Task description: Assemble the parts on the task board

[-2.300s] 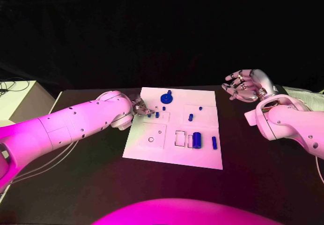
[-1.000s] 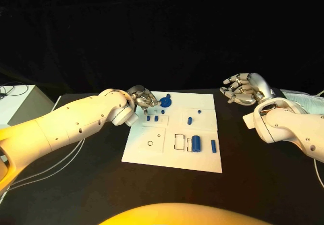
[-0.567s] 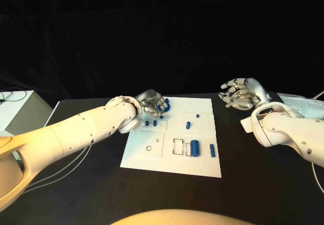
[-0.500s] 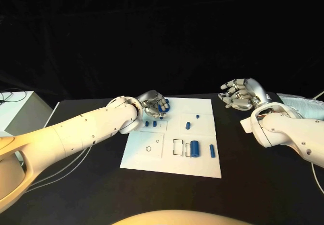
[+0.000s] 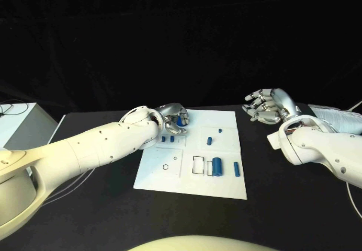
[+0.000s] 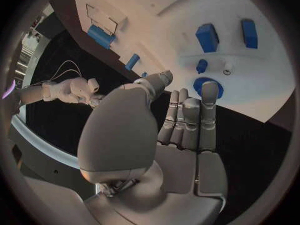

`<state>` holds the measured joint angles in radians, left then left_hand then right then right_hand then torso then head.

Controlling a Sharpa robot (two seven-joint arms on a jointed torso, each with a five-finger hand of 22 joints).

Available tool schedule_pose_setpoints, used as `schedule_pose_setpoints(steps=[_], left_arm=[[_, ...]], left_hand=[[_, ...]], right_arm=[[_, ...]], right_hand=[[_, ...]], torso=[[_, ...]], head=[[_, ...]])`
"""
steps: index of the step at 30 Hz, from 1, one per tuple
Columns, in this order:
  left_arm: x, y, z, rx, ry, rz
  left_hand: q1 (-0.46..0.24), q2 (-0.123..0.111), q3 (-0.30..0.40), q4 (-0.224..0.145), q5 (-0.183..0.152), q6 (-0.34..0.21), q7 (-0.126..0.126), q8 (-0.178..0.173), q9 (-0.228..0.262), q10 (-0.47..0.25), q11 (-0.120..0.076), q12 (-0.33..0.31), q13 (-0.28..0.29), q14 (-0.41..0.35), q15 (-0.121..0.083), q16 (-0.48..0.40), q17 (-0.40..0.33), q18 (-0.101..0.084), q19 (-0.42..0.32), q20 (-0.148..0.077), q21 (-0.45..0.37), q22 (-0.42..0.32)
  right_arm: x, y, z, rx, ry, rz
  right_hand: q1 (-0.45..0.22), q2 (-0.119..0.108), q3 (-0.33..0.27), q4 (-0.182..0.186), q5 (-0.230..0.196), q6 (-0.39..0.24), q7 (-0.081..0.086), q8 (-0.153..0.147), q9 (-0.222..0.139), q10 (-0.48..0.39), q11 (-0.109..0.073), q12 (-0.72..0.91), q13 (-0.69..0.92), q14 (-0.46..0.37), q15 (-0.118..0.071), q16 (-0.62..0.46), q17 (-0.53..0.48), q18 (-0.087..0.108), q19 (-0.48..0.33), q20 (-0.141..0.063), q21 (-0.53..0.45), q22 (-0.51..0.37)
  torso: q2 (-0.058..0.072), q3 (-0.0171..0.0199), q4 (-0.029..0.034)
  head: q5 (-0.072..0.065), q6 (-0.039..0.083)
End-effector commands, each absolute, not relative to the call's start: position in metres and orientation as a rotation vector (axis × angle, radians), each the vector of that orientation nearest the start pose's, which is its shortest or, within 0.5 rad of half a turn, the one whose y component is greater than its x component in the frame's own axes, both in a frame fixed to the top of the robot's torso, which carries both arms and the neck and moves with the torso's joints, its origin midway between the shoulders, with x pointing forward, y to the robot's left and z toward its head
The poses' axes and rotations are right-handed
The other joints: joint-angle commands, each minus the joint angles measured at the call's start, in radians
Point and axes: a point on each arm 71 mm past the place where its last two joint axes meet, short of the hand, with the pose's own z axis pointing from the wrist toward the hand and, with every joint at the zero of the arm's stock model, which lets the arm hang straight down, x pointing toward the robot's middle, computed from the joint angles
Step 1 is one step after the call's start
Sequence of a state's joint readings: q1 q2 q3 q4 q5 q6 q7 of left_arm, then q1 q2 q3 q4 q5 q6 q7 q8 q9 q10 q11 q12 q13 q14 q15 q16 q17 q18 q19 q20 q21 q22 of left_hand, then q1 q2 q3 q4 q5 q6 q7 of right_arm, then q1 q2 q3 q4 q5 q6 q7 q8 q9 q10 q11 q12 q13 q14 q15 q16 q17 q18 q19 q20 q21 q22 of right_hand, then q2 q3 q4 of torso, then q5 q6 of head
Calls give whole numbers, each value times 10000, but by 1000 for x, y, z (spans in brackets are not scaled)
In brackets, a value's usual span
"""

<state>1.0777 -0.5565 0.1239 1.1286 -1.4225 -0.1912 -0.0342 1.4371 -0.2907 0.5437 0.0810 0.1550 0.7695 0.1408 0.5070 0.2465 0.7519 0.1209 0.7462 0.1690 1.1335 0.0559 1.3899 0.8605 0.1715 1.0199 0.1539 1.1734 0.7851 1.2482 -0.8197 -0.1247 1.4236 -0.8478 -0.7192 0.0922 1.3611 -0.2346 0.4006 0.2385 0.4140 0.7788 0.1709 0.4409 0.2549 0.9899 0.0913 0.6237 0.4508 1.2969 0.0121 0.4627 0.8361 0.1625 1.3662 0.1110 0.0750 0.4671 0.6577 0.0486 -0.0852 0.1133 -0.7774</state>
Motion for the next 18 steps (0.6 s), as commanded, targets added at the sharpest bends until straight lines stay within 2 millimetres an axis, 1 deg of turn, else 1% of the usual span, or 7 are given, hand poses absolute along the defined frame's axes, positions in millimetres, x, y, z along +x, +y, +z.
schedule_pose_setpoints(steps=[1,4,8,10,12,16,18], left_arm=[[544,165,-229,732,18007,-5936],[545,164,-229,665,17990,-5770],[545,164,-229,641,18134,-5591],[545,163,-229,657,18287,-5513],[545,163,-230,662,18413,-5443],[546,163,-230,596,18450,-5372],[546,161,-230,558,18441,-5375]], left_hand=[[-107,2,-59,10,4,175,10,-71,-24,178,-39,-78,-52,319,-34,188,258,-155,374,-31,291,455],[-85,25,-23,35,24,260,17,-101,-36,241,-35,-110,-85,431,-42,256,306,-183,517,-46,405,615],[-53,20,70,77,30,419,25,-139,-50,338,-36,-189,-151,628,-46,357,428,-243,775,-59,608,922],[-78,3,89,113,24,523,13,-165,-59,372,-34,-269,-201,680,-47,389,405,-261,856,-62,678,1019],[-92,5,106,139,21,585,0,-236,-85,355,-21,-384,-261,678,-40,397,334,-262,858,-59,692,1025],[-78,21,189,182,26,724,1,-352,-124,414,1,-545,-348,666,-22,406,234,-262,851,-47,705,1029],[-34,27,310,204,32,752,40,-541,-185,517,5,-700,-431,653,-18,417,147,-257,837,-39,711,1024]], right_arm=[[507,-237,-177,4295,13802,8148],[507,-237,-177,4287,13795,8148],[507,-236,-177,4272,13795,8161],[507,-236,-177,4273,13795,8157],[506,-237,-177,4275,13790,8153],[506,-236,-177,4273,13789,8158],[506,-236,-177,4269,13793,8168]], right_hand=[[-1,-10,35,-16,13,-1,54,55,-13,70,2,-54,-10,93,9,-59,8,184,84,-8,26,-16],[-19,-12,36,-6,25,3,54,54,-14,77,2,-53,-13,102,9,-60,13,184,89,-9,30,-20],[-19,-12,36,-6,25,3,54,54,-14,77,2,-53,-13,102,9,-60,13,184,89,-9,30,-20],[-19,-12,36,-6,25,3,54,54,-14,77,2,-53,-13,102,9,-60,13,184,89,-9,30,-20],[-19,-12,36,-6,25,3,54,54,-14,77,2,-53,-13,102,9,-60,13,184,89,-9,30,-20],[-41,-18,36,6,43,5,53,53,-15,79,2,-55,-18,110,10,-65,18,183,92,-8,32,-25],[-41,-18,36,6,43,5,53,53,-15,79,2,-55,-18,110,10,-65,18,183,92,-8,32,-25]], torso=[[0,-11,18],[-2,-8,19],[12,-4,-21],[18,-9,-23],[14,-10,-18],[7,-2,-4],[4,-1,4]], head=[[-9,-22],[4,-36],[10,-45],[-6,-47],[-12,-63],[-24,-49],[-38,-48]])
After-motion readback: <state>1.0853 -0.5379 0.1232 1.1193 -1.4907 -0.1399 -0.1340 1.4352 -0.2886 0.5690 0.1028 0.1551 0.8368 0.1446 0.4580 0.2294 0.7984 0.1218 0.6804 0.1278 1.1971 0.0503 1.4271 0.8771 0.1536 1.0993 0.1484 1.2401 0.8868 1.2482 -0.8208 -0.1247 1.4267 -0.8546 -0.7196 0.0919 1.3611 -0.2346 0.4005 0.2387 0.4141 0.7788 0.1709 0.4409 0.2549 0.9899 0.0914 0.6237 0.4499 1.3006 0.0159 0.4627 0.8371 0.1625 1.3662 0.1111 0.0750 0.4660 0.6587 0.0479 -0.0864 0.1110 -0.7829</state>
